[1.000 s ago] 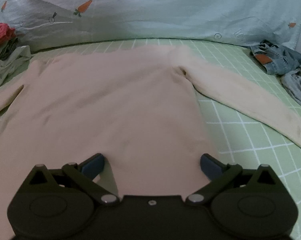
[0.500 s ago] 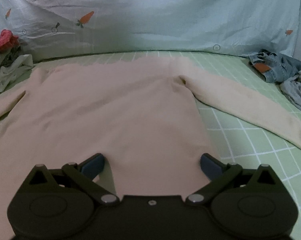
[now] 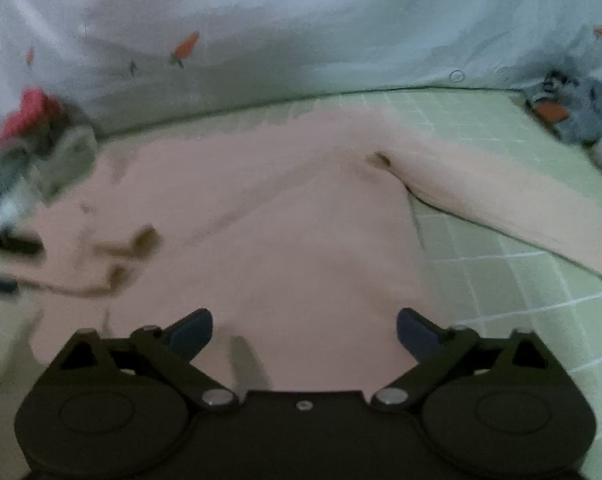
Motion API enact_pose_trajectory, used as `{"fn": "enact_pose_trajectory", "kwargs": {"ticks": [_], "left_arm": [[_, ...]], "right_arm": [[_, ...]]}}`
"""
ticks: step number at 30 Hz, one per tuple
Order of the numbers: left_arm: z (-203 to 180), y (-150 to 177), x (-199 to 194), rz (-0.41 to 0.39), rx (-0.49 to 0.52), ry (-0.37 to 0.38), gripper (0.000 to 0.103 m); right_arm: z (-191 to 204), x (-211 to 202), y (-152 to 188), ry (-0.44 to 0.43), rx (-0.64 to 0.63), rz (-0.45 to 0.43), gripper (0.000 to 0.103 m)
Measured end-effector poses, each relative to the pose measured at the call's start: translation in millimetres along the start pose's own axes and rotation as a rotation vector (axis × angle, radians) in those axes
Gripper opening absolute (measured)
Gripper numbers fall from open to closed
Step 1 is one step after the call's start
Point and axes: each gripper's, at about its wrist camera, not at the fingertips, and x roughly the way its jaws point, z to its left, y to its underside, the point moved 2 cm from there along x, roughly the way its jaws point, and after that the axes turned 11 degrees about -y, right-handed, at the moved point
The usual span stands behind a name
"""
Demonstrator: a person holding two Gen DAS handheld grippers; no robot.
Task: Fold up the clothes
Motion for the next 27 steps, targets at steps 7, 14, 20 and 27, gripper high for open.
{"fn": "enact_pose_trajectory", "kwargs": {"ticks": [7,14,20,27], "left_arm": [[24,10,3,-0.011,-0.04,-0.214,0.095],[29,27,22,0.037,-0.028,-0.359,0.097],[27,31,24,0.026,-0.069,-0.398,0.103],[22,32,24,0.025,-0.088,-0.414,0.103]], "right_arm": [[7,14,-31,-0.251,0.182,0.013,0.035],[19,64,-43,-0.459,0.434,0.134,0.028],[49,94,-51,-0.415,0.254,0.209,0.038],[89,109,-59,-0.386,-0.049,0.234,0.035]]}}
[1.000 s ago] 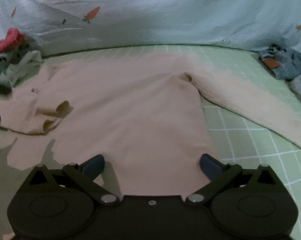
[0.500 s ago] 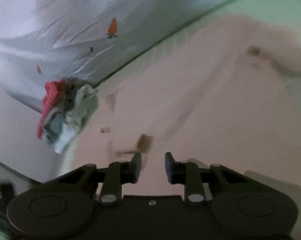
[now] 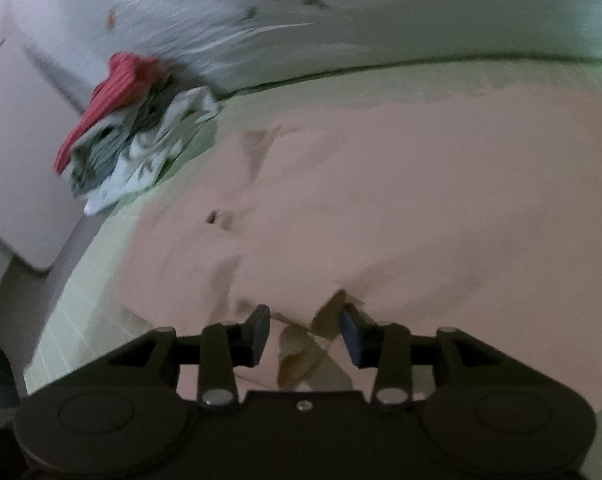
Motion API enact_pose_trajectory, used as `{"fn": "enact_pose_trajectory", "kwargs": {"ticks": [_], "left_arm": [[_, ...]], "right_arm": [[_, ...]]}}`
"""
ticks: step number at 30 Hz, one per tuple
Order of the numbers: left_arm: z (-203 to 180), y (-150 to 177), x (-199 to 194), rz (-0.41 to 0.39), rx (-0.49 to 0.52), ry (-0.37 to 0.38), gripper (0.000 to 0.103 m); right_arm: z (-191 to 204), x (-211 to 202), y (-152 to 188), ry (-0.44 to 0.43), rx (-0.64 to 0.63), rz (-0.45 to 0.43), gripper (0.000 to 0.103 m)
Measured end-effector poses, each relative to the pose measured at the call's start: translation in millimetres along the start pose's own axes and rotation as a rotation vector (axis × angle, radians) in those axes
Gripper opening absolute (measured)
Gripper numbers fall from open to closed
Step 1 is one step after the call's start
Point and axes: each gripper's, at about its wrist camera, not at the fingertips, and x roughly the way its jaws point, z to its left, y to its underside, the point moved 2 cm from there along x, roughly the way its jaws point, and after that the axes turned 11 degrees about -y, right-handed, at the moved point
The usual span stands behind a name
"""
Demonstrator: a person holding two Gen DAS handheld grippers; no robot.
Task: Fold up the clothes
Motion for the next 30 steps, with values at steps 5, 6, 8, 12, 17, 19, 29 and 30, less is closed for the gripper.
{"fn": "enact_pose_trajectory", "kwargs": {"ticks": [5,6,8,12,17,19,29,30], "left_arm": [[-1,-6,3,0.05,-0.003,-0.005,0.103],[-1,-7,3,0.056,-0.002,-0.004,0.103],[-1,-8,4,0.066,0.0,-0.005,0.103],[-1,-10,3,0.087,-0.007,-0.013,0.103],[-8,-3,-11,0.069,-0.005,-0.023,0.103],[-15,-1,-20,0.047,0.008,-0.018,0.103],[-79,10,-47,-0.006,0.193,0.046,0.103],[-86,14,-45,0.001,0.219,0.044,0.103]], "right_arm": [[0,-9,-12,0.0,-0.047,-0.033,0.004],[0,-18,-17,0.002,-0.057,-0.064,0.004],[-1,-40,-26,0.018,-0.081,-0.128,0.004],[-24,-104,-44,0.146,-0.071,-0.287,0.004],[-76,-162,-48,0.397,0.01,-0.363,0.007],[-92,-164,-40,0.498,0.002,-0.31,0.021],[-133,-168,14,0.417,0.218,-0.263,0.052],[-136,-166,15,0.402,0.227,-0.26,0.052]]}}
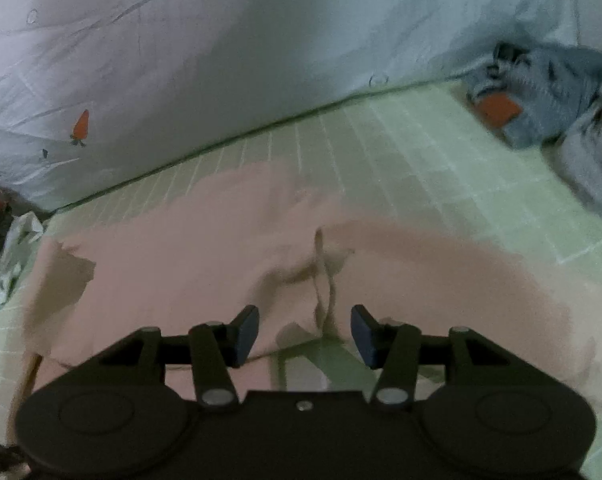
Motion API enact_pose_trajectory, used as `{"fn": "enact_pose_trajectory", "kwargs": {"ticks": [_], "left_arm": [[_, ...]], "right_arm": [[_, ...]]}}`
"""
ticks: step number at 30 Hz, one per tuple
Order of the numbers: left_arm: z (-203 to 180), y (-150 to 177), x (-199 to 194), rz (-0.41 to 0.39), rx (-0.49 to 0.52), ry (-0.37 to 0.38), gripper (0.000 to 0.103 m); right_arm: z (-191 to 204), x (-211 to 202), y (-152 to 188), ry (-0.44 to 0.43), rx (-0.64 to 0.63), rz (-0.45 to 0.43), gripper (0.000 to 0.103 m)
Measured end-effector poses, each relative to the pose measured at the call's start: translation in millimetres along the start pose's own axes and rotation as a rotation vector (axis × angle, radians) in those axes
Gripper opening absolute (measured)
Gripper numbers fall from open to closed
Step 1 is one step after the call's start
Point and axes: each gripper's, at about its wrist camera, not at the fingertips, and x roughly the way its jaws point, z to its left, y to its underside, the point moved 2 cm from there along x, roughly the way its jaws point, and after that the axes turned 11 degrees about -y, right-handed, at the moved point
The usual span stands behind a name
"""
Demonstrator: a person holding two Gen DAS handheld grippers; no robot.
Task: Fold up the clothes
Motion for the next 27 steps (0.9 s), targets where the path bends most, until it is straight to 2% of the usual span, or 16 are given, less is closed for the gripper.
{"fn": "enact_pose_trajectory", "kwargs": {"ticks": [4,7,9,10,11,17,20,21,25,27], "left_arm": [[-21,12,8,0.017,0.039,0.013,0.103],[-20,10,10,0.041,0.02,0.017,0.103],[-17,9,14,0.07,-0.008,0.033,0.103],[-16,9,14,0.071,-0.005,0.033,0.103],[-17,9,14,0.072,-0.005,0.032,0.103],[-17,11,13,0.079,-0.014,0.032,0.103],[-17,8,14,0.085,-0.01,0.034,0.103],[-18,8,14,0.086,-0.009,0.035,0.103],[-18,10,12,0.086,-0.005,0.038,0.103],[-16,8,15,0.084,0.006,0.045,0.103]], "right_arm": [[-1,11,4,0.012,-0.026,0.026,0.059],[-3,15,4,0.001,-0.044,0.036,0.058],[-1,17,2,-0.031,-0.061,0.034,0.039],[2,19,1,-0.037,-0.076,0.037,0.016],[5,19,-2,-0.034,-0.095,0.033,0.004],[27,2,-36,-0.076,-0.228,-0.113,0.003],[19,-12,-56,0.002,-0.248,-0.198,0.003],[8,-12,-61,0.046,-0.231,-0.204,0.003],[-32,-6,-63,0.191,-0.144,-0.129,0.005],[-39,-11,-57,0.235,-0.129,-0.117,0.015]]}}
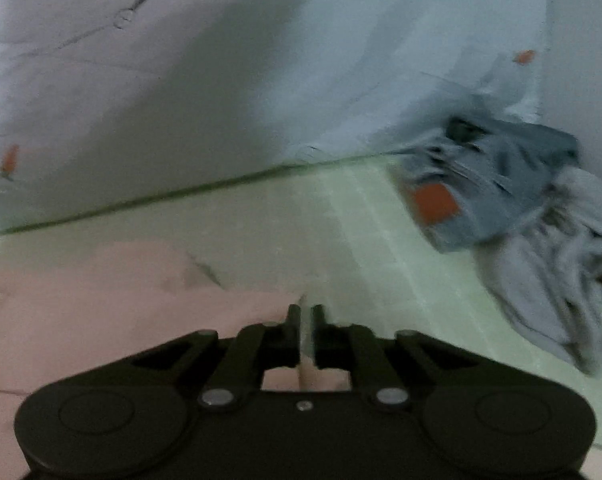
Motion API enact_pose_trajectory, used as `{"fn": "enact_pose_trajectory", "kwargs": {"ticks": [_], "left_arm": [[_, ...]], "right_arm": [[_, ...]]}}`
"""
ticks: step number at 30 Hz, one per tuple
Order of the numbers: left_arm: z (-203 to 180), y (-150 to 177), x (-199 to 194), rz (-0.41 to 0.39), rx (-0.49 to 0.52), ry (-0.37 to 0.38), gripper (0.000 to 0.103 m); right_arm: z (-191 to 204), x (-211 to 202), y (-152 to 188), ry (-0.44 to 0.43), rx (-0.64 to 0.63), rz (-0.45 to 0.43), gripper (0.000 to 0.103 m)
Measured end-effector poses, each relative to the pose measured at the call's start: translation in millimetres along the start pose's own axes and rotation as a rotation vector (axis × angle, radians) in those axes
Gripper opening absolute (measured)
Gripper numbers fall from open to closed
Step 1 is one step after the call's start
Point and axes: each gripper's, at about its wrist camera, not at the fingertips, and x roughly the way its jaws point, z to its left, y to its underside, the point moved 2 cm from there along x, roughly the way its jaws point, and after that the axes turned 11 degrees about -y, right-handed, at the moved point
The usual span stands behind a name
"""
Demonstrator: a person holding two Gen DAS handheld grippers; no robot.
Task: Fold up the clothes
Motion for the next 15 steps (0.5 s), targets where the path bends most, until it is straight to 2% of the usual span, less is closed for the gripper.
{"fn": "enact_pose_trajectory", "kwargs": {"ticks": [1,3,6,8,10,12,13,15], "left_arm": [[1,-1,1,-0.001,0.006,0.004,0.103],[4,1,-1,-0.005,0.018,0.017,0.103],[14,5,-6,-0.024,0.017,0.056,0.103],[28,6,-12,-0.049,-0.008,0.099,0.103],[43,8,-17,-0.072,-0.044,0.135,0.103],[62,9,-20,-0.094,-0.086,0.154,0.103],[73,11,-20,-0.1,-0.107,0.155,0.103],[90,15,-21,-0.109,-0.142,0.146,0.103]], "right_arm": [[0,-6,4,0.001,0.008,0.001,0.036],[6,-17,11,-0.013,0.017,-0.002,0.057],[25,-32,23,-0.092,0.044,0.011,0.056],[37,-41,35,-0.198,0.125,0.015,0.056],[48,-46,48,-0.31,0.266,0.017,0.056],[59,-47,61,-0.399,0.417,0.05,0.049],[69,-45,69,-0.449,0.485,0.09,0.039],[93,-44,81,-0.511,0.5,0.159,0.027]]}}
